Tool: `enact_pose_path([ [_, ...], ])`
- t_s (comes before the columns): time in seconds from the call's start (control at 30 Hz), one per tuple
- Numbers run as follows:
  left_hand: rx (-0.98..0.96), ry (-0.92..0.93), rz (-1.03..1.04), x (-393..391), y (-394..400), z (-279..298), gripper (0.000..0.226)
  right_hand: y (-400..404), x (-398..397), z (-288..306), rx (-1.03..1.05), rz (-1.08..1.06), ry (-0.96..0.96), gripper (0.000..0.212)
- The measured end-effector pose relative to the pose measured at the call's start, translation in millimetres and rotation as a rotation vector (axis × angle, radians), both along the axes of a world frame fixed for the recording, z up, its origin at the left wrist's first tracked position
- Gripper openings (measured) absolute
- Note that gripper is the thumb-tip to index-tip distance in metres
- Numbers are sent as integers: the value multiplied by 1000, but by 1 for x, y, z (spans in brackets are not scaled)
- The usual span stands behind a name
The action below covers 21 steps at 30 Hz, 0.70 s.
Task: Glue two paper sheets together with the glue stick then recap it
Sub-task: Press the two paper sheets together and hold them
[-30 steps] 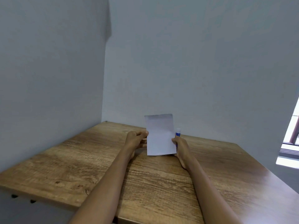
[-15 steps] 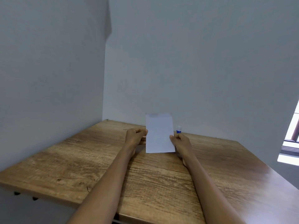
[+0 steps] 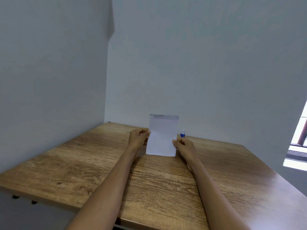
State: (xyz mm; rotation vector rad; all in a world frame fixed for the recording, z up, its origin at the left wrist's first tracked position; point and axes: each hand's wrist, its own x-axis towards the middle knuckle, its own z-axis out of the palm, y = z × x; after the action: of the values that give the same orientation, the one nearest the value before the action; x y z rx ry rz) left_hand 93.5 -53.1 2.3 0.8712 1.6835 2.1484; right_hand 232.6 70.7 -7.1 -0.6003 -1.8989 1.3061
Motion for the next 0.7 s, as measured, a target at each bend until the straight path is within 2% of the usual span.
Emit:
enact_pose_path([
  [0.23, 23, -39, 2, -1, 3, 1, 18, 1, -3, 1, -15, 7, 8, 10],
  [0.3, -13, -88, -71, 2, 4, 2, 17, 1, -3, 1, -21, -22, 55, 13],
  [0.4, -144, -28, -149, 4, 6, 1, 30, 1, -3, 3, 23, -20, 68, 24],
  [0.47, -156, -16, -143, 5, 5, -1, 32, 0, -4, 3, 49, -16, 35, 30],
  [0.6, -157, -36, -129, 4, 3, 0, 30, -3, -8, 3, 35, 16, -12, 21],
  [0.7, -169, -27, -139, 4, 3, -1, 27, -3, -8, 3, 28, 8, 25, 18],
])
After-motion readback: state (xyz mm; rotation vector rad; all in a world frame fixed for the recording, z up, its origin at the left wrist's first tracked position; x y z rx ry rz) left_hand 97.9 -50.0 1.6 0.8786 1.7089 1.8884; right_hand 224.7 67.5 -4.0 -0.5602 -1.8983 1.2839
